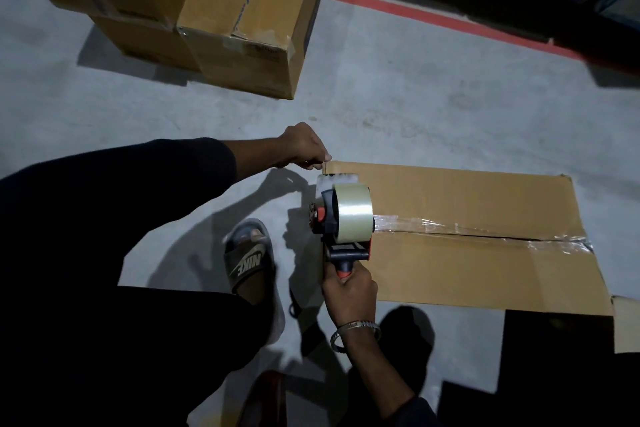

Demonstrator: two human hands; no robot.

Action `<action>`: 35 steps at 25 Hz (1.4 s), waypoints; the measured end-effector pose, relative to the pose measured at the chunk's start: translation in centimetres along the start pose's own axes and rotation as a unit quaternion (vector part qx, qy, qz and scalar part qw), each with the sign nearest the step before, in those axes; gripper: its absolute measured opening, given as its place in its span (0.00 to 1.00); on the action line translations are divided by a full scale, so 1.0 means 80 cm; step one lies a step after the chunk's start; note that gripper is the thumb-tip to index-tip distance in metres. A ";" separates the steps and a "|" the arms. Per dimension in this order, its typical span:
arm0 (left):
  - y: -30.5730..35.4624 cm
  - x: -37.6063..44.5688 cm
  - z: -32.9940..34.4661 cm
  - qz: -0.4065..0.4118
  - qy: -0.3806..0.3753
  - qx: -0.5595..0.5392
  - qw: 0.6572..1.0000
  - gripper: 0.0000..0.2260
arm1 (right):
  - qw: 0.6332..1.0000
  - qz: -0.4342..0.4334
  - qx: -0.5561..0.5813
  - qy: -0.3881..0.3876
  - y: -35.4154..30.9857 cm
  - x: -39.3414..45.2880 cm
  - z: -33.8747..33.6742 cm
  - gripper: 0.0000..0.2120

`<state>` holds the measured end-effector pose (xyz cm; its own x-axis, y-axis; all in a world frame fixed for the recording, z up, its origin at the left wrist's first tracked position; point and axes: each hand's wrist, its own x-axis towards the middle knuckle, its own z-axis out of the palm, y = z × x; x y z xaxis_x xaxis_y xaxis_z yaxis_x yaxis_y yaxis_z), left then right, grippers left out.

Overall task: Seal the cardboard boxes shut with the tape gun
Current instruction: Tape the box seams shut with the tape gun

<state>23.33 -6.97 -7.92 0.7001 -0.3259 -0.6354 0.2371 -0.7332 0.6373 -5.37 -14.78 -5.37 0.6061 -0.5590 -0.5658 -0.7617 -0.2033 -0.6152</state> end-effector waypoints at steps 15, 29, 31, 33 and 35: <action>-0.005 -0.009 -0.014 0.272 -0.003 0.276 0.922 0.12 | 0.997 0.031 -0.053 -0.048 -0.006 0.008 -0.001 0.17; -0.023 -0.028 0.023 0.039 0.094 -0.084 0.991 0.09 | 0.987 0.093 -0.122 -0.045 -0.015 -0.024 -0.009 0.15; -0.023 -0.033 0.025 0.031 0.091 -0.086 0.992 0.09 | 0.982 0.116 -0.136 -0.059 0.001 -0.043 -0.013 0.16; -0.023 -0.037 0.024 0.043 0.086 -0.066 0.993 0.10 | 0.980 0.126 -0.141 -0.063 0.011 -0.056 -0.016 0.16; -0.022 -0.040 0.019 0.047 0.090 -0.036 0.994 0.11 | 0.980 0.126 -0.142 -0.053 0.014 -0.059 -0.017 0.15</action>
<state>19.61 -5.54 -7.69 0.8288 -0.2741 -0.4879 0.2089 -0.6573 0.7241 -9.40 -13.48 -2.63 0.4004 -0.5360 -0.7432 -0.9138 -0.2942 -0.2801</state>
